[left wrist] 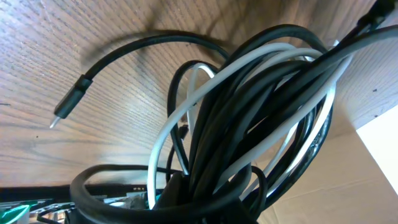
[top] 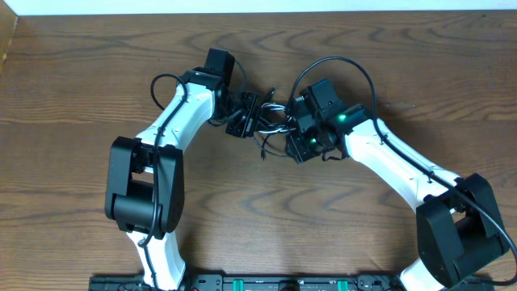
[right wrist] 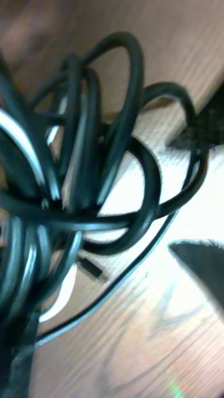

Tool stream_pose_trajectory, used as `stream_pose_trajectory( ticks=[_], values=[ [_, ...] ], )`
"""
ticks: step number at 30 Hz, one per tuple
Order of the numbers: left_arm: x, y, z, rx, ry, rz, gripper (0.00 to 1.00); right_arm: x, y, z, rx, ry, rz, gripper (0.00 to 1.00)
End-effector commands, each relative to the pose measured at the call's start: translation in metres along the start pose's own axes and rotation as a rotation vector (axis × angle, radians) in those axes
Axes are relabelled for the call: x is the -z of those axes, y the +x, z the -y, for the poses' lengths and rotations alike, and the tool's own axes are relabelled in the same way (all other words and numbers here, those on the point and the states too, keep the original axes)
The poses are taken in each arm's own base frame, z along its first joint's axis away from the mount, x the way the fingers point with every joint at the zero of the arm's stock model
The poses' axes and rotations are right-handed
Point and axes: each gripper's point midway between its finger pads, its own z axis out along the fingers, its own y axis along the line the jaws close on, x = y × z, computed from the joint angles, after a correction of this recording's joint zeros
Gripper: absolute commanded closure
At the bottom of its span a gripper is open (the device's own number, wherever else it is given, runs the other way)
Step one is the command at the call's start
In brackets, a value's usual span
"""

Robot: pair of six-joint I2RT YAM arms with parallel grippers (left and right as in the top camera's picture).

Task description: Untangle cables

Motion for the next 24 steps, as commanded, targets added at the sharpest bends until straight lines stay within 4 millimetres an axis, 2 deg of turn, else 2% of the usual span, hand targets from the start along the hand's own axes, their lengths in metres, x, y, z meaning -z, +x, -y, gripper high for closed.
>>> stream_pose_trajectory(
  ticks=[1,4,13,17,19,22,24],
  values=[
    [0.007,0.008,0.004,-0.034,0.023,-0.012,0.93,0.013,-0.008,-0.005,0.013,-0.013,0.034,0.99],
    [0.007,0.008,0.004,-0.035,0.023,-0.012,0.92,0.013,-0.009,-0.005,0.015,-0.015,0.040,0.99],
    [0.007,0.005,0.004,-0.050,0.019,0.006,0.93,0.026,-0.076,-0.011,0.033,-0.050,0.313,0.99],
    [0.007,0.005,0.004,-0.076,0.019,0.006,0.93,0.031,-0.089,-0.013,0.048,-0.056,0.370,0.99],
    [0.007,0.005,0.004,-0.079,0.020,0.007,0.92,0.030,-0.086,-0.012,0.025,-0.059,0.358,0.83],
    [0.007,0.004,0.004,-0.079,0.020,0.007,0.92,0.031,-0.071,-0.017,0.004,-0.102,0.293,0.53],
    [0.007,0.004,0.004,-0.079,0.019,0.007,0.93,0.033,-0.057,-0.015,-0.013,-0.112,0.241,0.49]
  ],
)
